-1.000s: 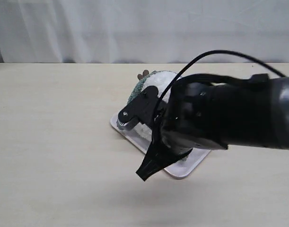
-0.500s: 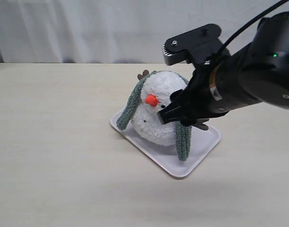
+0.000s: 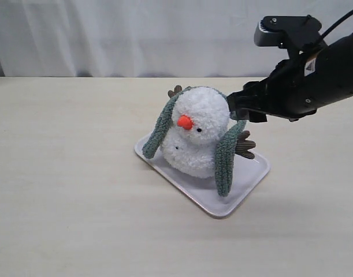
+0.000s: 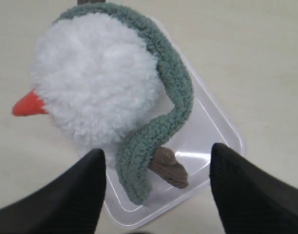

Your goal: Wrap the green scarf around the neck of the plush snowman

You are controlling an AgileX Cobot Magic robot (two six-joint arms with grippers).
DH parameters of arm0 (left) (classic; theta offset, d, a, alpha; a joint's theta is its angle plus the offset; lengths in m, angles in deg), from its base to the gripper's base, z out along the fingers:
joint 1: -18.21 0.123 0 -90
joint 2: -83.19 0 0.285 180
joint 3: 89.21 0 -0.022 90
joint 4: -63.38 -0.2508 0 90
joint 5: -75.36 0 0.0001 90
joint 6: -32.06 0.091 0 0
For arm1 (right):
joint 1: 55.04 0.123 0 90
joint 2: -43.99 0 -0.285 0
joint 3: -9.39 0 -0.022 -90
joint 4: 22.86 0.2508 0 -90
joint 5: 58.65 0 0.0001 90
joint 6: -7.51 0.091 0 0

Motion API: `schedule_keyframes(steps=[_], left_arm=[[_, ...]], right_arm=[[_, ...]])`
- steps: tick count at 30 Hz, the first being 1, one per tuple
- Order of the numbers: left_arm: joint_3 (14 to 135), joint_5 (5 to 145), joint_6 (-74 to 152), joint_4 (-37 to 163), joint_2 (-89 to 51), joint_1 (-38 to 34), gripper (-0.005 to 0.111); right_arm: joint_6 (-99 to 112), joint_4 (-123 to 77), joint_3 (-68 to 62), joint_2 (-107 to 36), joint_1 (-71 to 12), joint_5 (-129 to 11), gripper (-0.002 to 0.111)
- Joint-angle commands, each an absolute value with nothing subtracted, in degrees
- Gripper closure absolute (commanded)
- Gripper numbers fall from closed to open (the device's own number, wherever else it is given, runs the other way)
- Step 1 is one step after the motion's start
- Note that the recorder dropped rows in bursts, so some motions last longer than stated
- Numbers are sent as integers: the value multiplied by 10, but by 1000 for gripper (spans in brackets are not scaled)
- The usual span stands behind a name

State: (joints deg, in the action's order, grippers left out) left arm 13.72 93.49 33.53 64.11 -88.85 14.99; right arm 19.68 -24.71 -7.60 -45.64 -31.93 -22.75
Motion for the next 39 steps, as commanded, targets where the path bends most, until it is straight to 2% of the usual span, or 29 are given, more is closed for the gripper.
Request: schedule_keyframes(steps=[1,8,18,29,36,39], left_arm=[[136,930,333,640,-890,152,107],[136,930,333,640,-890,152,107],[136,930,333,640,-890,152,107],[136,930,333,640,-890,152,107],[136,930,333,640,-890,152,107],[136,930,333,640,-890,152,107]], right_arm=[[48,-121,-95,-459,-344,-233,54],[-86,-6,-177,-459,-344,-279,54],[-360,242,-307,-471,-342,-460,54],[-540,373,-312,-568,-342,-458,54],[-735,549,-301,-573,-342,-385,54],[-819,639,-301,-573,-342,-399,54]])
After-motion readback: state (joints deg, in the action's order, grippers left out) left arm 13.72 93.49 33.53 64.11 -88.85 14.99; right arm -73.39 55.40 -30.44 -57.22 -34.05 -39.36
